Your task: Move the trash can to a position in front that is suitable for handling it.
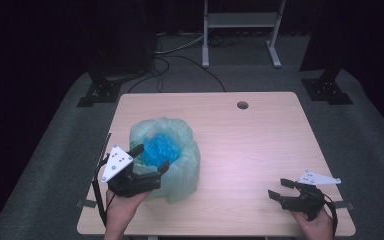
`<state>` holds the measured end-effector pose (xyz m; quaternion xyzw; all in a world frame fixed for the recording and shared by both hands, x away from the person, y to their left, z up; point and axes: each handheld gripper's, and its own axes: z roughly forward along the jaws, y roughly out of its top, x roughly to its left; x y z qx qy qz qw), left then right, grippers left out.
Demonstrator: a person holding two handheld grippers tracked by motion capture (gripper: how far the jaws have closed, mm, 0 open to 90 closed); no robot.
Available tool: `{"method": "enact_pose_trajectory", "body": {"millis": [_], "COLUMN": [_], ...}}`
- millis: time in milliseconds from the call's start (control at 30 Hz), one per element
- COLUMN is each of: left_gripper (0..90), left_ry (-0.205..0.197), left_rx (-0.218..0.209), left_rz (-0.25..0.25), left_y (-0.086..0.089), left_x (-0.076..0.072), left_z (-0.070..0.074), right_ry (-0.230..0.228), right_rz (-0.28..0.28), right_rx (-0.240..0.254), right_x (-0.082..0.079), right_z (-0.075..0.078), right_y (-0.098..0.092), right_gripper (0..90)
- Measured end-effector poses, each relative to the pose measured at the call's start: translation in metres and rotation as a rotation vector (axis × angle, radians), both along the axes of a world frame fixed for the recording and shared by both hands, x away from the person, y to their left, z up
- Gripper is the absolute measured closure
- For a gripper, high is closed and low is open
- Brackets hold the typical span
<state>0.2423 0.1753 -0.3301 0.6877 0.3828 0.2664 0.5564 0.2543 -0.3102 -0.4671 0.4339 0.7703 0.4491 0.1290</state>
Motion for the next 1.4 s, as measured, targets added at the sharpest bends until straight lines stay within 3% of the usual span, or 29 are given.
{"method": "enact_pose_trajectory", "body": {"millis": [300, 767, 1000, 1033, 1400], "left_gripper": [8.7, 8.7, 8.7, 8.7, 8.7], "left_ry": [0.015, 0.054, 0.08, 0.089, 0.138], "left_rx": [0.007, 0.031, 0.055, 0.054, 0.056], "left_rz": [0.03, 0.006, -0.042, -0.072, -0.172], "left_y": [0.017, 0.039, 0.049, 0.052, 0.064], "left_x": [0.005, 0.012, 0.018, 0.019, 0.022], "left_z": [-0.003, -0.01, -0.019, -0.021, -0.032], "right_ry": [-0.001, 0.005, 0.002, 0.001, 0.0], "right_rz": [0.001, 0.009, 0.007, 0.007, 0.005], "right_rx": [0.002, -0.003, -0.002, -0.002, -0.003], "right_x": [0.0, 0.001, 0.001, 0.001, 0.001], "right_z": [0.0, -0.001, 0.0, 0.0, 0.0], "right_y": [0.0, 0.004, 0.003, 0.002, 0.002], "right_gripper": [27.1, 27.1, 27.1, 27.1, 27.1]}}
